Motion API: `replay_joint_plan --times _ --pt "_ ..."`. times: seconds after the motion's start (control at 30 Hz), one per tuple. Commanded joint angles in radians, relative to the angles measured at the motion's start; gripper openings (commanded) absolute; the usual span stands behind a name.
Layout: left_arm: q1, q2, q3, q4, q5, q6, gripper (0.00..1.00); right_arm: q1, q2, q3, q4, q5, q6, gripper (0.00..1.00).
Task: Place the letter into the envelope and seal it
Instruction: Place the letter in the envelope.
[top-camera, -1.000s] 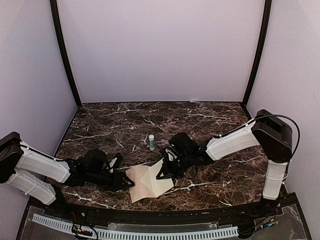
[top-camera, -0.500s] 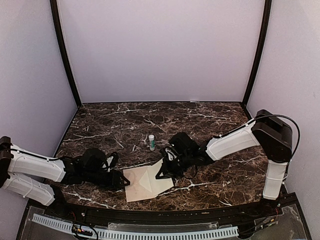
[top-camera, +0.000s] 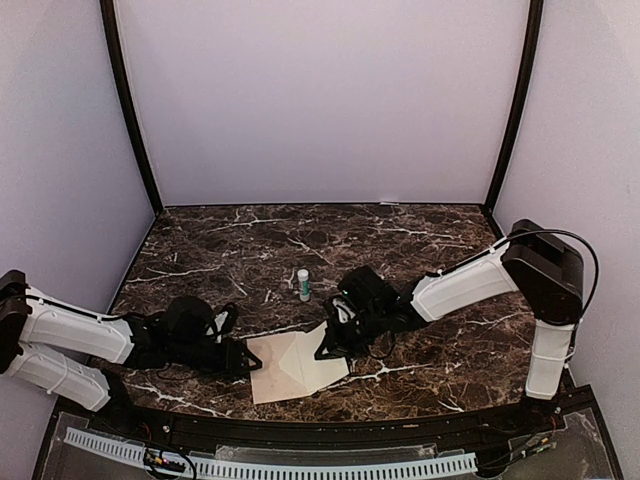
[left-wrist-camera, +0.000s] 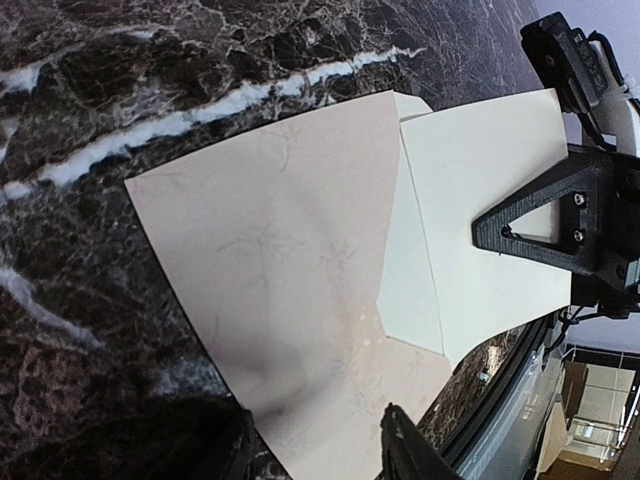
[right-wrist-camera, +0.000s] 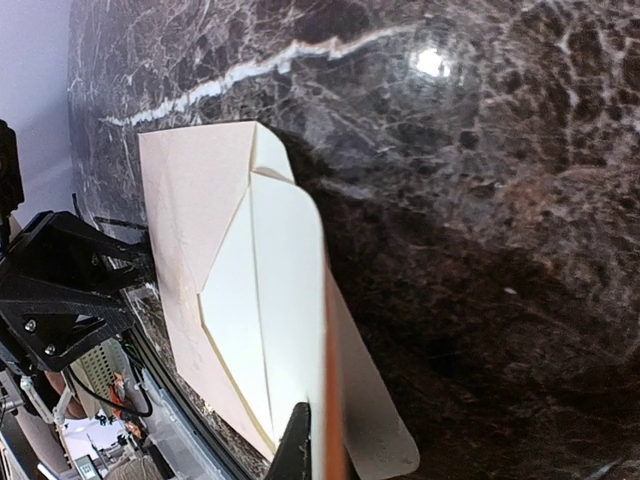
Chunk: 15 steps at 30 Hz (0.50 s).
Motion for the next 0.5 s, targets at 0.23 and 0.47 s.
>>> replay_joint_plan --times 0.23,0.47 --pt "0.002 0.04 -0.032 -0.041 0.003 0.003 0.41 0.011 0.027 0.016 -0.016 0.024 0.005 0.0" --pt "0.001 0.059 -0.028 -0.026 0.014 0.005 0.4 0.026 0.055 0.049 -0.003 0.001 0.002 0.0"
